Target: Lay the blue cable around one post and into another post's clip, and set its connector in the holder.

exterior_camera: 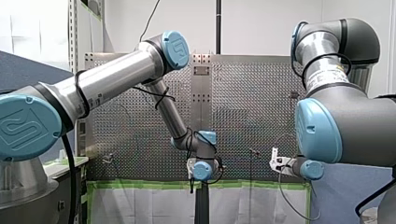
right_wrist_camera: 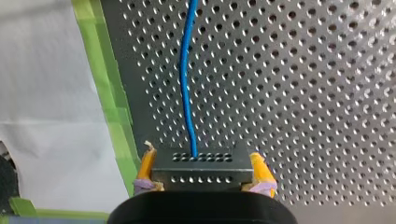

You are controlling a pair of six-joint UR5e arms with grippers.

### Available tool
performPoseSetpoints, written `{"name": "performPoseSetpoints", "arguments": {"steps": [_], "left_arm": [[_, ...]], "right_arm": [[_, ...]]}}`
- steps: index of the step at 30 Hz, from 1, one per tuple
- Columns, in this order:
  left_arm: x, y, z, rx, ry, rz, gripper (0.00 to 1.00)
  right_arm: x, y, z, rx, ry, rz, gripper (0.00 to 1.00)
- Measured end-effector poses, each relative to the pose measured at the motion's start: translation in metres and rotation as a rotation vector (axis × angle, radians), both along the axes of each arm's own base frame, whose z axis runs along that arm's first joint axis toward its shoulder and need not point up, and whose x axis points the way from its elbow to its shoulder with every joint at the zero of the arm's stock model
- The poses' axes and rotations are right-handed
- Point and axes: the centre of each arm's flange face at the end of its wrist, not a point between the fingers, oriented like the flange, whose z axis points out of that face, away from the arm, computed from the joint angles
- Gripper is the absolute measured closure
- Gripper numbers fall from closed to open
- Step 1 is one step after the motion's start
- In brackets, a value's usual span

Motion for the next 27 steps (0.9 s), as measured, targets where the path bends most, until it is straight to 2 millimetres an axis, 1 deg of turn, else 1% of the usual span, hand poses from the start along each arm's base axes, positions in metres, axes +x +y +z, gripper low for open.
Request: {"name": "performPoseSetpoints", "arguments": {"steps": [10,13,20,23,27], "left_arm": [[0.003,-0.02,0.008,-0.041,-0.015,-0.031,1.0],[0.002,-0.026,0.001,-0.038,-0.003,-0.035,1.0],[-0.001,-0.04,-0.021,-0.024,0.026,-0.053,1.0],[0.003,-0.047,-0.021,-0.034,0.024,-0.059,1.0],[0.01,-0.056,-0.013,-0.054,0.009,-0.066,1.0]], "right_arm": [[-0.02,-0.013,0.025,-0.019,0.001,-0.066,1.0],[-0.025,-0.016,0.028,-0.017,-0.007,-0.079,1.0],[-0.041,-0.02,0.03,-0.013,-0.018,-0.112,1.0],[-0.048,-0.024,0.032,-0.016,-0.023,-0.125,1.0],[-0.055,-0.029,0.034,-0.017,-0.027,-0.14,1.0]]}}
